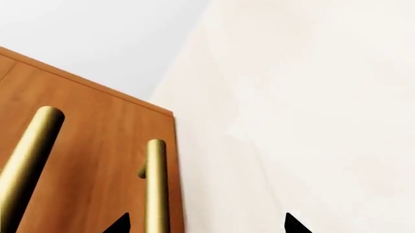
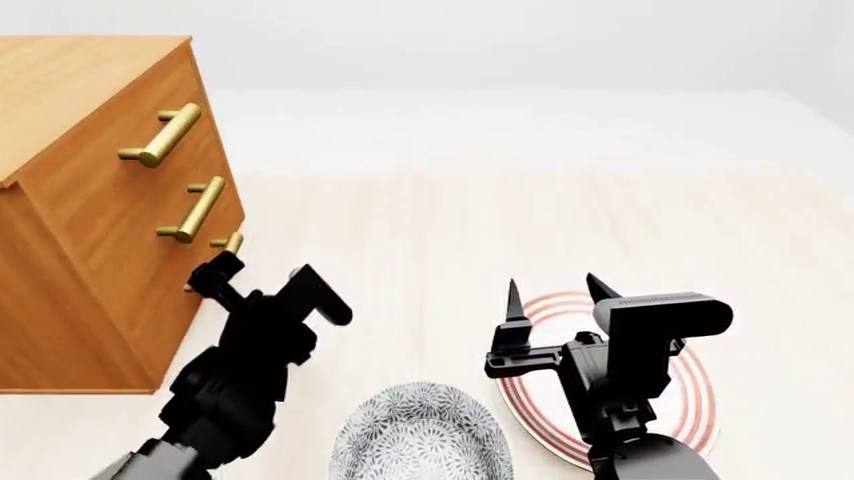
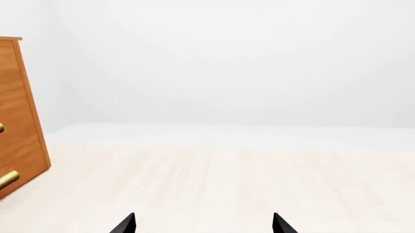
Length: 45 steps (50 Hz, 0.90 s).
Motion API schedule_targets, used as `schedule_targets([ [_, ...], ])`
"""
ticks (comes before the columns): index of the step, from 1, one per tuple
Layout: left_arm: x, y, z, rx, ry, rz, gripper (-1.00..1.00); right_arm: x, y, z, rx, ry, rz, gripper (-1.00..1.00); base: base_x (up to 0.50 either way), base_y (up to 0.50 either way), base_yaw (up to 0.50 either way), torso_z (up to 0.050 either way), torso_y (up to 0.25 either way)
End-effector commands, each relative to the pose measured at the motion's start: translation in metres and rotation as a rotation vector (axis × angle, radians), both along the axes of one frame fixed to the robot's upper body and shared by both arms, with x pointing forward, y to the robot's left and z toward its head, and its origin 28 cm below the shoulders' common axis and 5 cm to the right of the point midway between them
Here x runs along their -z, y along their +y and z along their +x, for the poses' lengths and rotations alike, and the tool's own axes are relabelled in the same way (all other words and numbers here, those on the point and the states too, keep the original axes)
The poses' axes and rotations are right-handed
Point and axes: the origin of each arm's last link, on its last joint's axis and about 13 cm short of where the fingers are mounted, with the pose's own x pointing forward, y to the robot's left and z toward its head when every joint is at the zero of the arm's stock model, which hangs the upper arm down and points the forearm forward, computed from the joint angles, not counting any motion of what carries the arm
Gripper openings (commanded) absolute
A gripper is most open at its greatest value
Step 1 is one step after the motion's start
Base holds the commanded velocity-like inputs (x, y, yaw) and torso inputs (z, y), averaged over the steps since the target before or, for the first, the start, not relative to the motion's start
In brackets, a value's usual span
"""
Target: Open the bottom drawer of the cabinet.
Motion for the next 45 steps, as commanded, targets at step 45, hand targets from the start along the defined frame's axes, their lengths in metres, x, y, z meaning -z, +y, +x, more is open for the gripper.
schedule_targets([
  [45, -0.003, 0.018, 0.022, -0.208, 0.107, 0.087, 1.00, 0.001, 0.000, -0.001, -0.002, 0.001, 0.004, 1.00, 0.00, 0.00, 0.00, 0.000, 0.000],
])
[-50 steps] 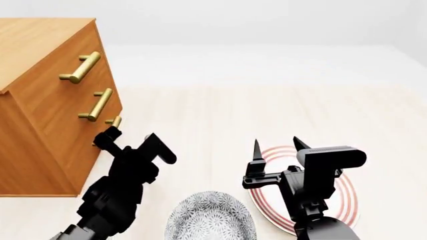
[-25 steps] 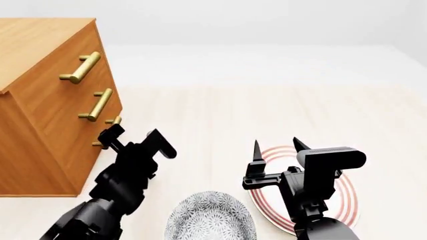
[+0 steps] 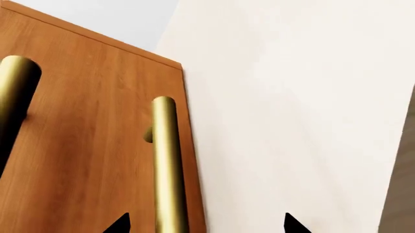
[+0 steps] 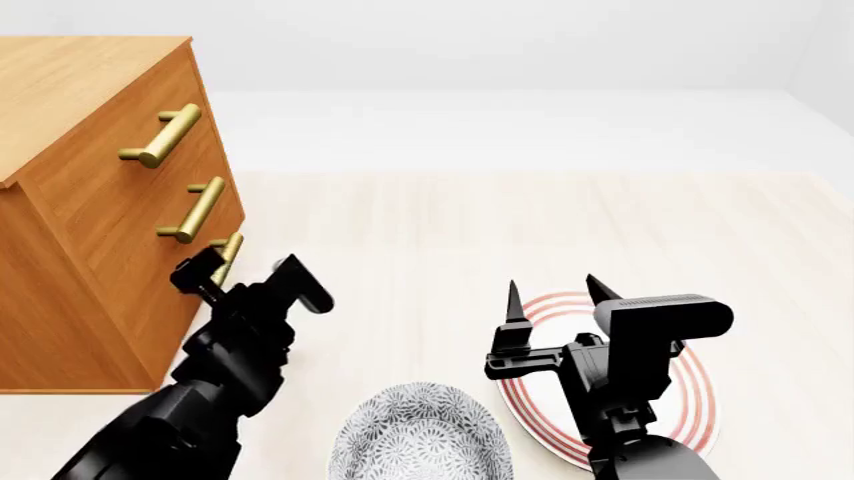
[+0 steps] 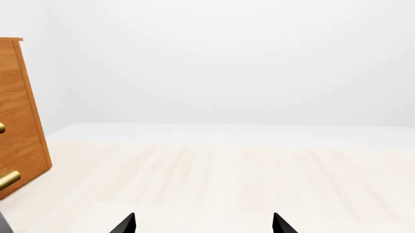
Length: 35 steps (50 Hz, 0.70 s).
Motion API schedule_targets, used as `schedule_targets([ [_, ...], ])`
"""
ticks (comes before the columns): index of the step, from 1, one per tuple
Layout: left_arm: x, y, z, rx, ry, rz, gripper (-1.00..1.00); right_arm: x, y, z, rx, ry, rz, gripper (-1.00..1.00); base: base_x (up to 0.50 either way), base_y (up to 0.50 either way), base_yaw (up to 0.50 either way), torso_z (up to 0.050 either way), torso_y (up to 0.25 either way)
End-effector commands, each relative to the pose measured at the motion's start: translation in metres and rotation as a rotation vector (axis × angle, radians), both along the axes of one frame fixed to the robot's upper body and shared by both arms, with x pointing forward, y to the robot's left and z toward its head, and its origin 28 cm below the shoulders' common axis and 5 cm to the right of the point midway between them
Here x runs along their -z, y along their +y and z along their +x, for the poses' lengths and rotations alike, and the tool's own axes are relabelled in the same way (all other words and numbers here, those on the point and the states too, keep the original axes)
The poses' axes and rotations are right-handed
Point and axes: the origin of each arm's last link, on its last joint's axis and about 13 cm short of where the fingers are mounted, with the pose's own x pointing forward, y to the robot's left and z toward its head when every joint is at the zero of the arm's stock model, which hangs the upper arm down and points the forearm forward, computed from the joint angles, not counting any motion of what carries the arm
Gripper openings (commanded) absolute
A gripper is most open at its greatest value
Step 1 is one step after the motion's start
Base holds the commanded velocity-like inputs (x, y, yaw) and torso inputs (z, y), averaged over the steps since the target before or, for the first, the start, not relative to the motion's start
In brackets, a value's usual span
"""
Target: Open the bottom drawer of the cabinet.
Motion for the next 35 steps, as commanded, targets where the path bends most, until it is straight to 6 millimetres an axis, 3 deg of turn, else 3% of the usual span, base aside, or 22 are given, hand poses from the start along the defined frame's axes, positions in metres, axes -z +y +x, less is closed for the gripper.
schedule_targets([
  [1, -0.003, 0.009, -0.001, -0.051, 0.004, 0.016, 1.00, 0.000, 0.000, 0.000, -0.001, 0.000, 0.001, 1.00, 0.00, 0.00, 0.00, 0.000, 0.000],
  [35, -0.006, 0.020, -0.003, -0.102, -0.011, 0.039, 1.00, 0.001, 0.000, -0.001, 0.000, -0.003, 0.001, 1.00, 0.00, 0.00, 0.00, 0.000, 0.000],
])
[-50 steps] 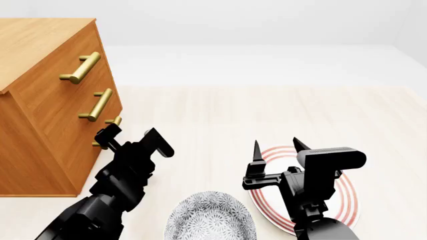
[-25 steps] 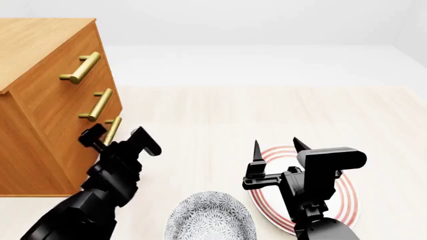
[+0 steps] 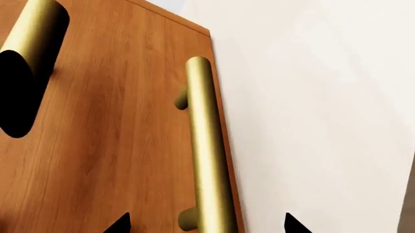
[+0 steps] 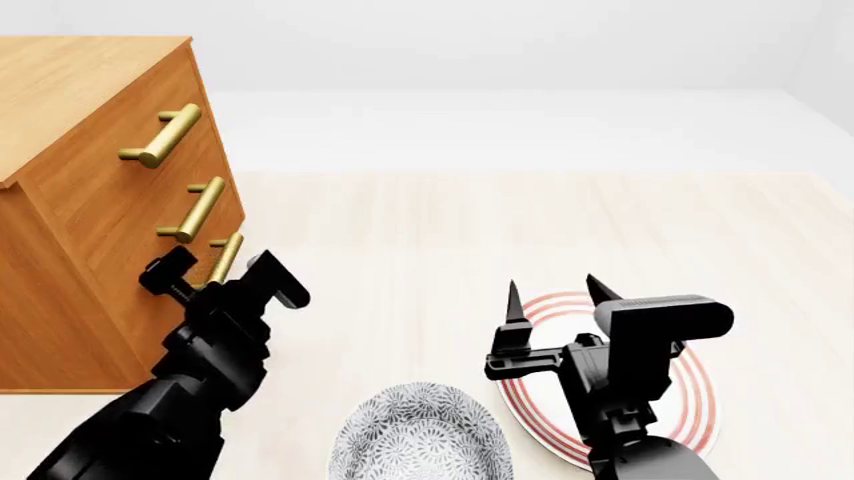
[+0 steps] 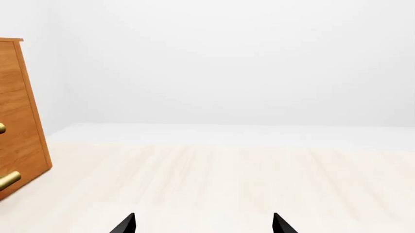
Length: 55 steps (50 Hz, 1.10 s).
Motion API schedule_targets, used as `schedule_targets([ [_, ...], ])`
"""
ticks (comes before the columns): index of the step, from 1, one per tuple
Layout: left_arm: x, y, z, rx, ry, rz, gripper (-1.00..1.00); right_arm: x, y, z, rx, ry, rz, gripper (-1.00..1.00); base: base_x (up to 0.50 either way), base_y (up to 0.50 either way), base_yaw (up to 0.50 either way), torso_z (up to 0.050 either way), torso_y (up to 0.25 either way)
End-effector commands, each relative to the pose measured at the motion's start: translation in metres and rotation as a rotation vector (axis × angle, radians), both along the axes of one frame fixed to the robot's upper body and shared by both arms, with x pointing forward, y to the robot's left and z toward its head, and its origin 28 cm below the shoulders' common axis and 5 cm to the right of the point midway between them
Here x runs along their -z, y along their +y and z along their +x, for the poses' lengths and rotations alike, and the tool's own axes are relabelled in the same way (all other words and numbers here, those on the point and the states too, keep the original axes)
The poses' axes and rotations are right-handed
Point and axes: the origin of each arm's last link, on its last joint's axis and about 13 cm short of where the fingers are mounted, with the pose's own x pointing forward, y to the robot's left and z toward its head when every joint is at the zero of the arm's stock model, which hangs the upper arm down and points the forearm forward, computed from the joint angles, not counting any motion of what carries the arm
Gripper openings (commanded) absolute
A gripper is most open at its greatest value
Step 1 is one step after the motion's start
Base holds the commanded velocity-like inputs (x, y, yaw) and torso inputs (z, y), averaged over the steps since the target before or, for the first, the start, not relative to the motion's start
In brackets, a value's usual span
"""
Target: Open the bottom drawer of the cabinet.
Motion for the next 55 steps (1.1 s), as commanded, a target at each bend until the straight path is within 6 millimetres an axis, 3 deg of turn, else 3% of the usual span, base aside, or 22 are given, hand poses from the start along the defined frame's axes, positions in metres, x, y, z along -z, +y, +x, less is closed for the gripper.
schedule_targets([
  [1, 0.000, 0.002, 0.000, -0.010, -0.001, 0.009, 1.00, 0.000, 0.000, 0.000, 0.000, 0.000, 0.001, 1.00, 0.00, 0.00, 0.00, 0.000, 0.000],
  [9, 0.000, 0.002, -0.001, -0.011, -0.001, 0.009, 1.00, 0.000, 0.000, 0.000, 0.000, 0.000, 0.002, 1.00, 0.00, 0.00, 0.00, 0.000, 0.000],
  [10, 0.000, 0.002, -0.001, -0.011, -0.001, 0.010, -1.00, 0.000, 0.000, -0.001, -0.001, -0.001, 0.002, 1.00, 0.00, 0.00, 0.00, 0.000, 0.000],
  [35, 0.000, 0.002, -0.001, -0.015, 0.006, 0.019, -1.00, 0.000, 0.000, -0.001, 0.001, -0.006, 0.008, 1.00, 0.00, 0.00, 0.00, 0.000, 0.000],
  [55, -0.016, -0.035, 0.011, 0.096, 0.016, 0.036, -1.00, -0.002, 0.000, -0.001, -0.001, -0.010, 0.006, 1.00, 0.00, 0.00, 0.00, 0.000, 0.000],
])
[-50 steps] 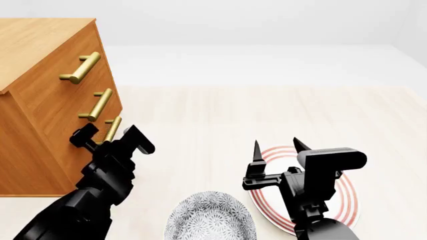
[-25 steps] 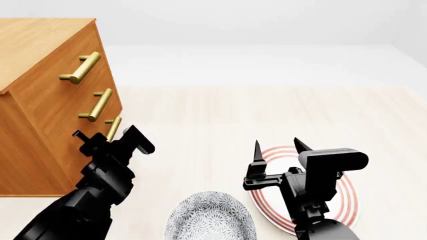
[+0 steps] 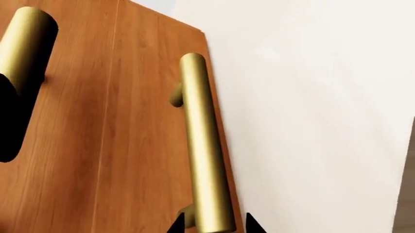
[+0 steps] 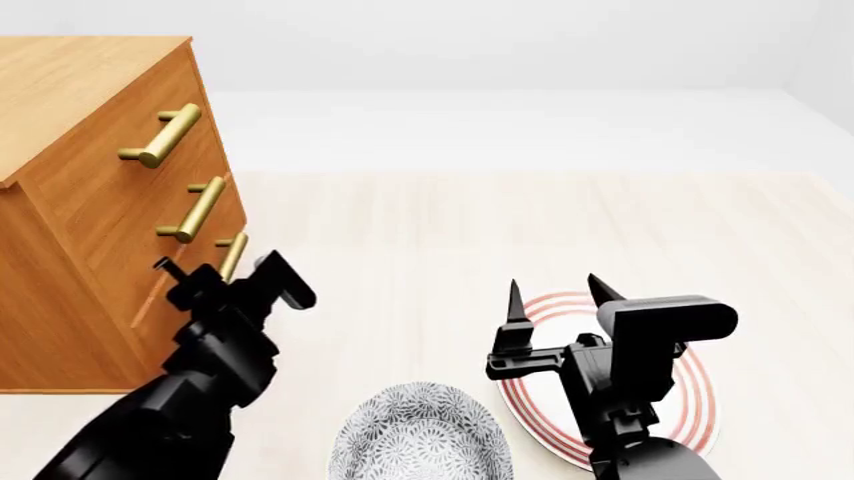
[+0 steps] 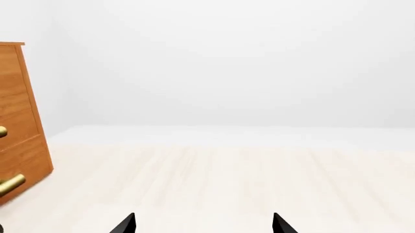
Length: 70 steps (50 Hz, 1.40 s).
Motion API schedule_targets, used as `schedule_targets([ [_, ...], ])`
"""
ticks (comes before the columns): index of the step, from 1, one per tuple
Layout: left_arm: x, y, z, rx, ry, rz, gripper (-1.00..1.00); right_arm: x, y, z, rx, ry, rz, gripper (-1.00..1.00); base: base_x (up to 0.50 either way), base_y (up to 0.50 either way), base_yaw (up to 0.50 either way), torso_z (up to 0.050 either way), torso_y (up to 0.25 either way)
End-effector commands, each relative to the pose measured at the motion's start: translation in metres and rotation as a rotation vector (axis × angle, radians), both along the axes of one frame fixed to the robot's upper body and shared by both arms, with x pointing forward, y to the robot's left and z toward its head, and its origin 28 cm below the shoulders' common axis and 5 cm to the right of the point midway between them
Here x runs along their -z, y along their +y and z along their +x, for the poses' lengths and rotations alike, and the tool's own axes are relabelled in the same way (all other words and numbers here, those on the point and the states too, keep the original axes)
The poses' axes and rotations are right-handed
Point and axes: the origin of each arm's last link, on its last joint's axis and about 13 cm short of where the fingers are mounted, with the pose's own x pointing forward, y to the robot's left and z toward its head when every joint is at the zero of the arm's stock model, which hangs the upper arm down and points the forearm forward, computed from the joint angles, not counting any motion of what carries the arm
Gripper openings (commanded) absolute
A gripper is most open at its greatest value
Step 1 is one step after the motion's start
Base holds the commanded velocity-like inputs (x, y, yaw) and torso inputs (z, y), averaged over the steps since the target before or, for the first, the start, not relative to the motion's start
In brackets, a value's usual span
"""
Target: Open the bottom drawer of the cabinet.
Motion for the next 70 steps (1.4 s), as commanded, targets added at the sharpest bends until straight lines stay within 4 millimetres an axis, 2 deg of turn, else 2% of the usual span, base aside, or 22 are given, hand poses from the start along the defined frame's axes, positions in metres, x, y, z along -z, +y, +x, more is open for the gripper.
schedule_targets([
  [1, -0.013, -0.028, 0.010, 0.101, -0.013, 0.026, -1.00, -0.001, 0.000, 0.000, -0.001, -0.002, 0.000, 1.00, 0.00, 0.00, -0.01, 0.000, 0.000],
  [31, -0.020, -0.059, 0.016, 0.173, -0.022, -0.005, -1.00, -0.001, -0.001, -0.001, 0.000, -0.002, 0.005, 1.00, 0.01, 0.00, -0.01, 0.000, 0.000],
  [70, -0.027, -0.097, 0.011, 0.271, -0.017, -0.024, -1.00, -0.002, -0.006, -0.002, 0.011, -0.010, 0.012, 1.00, 0.01, 0.00, 0.00, 0.000, 0.000],
])
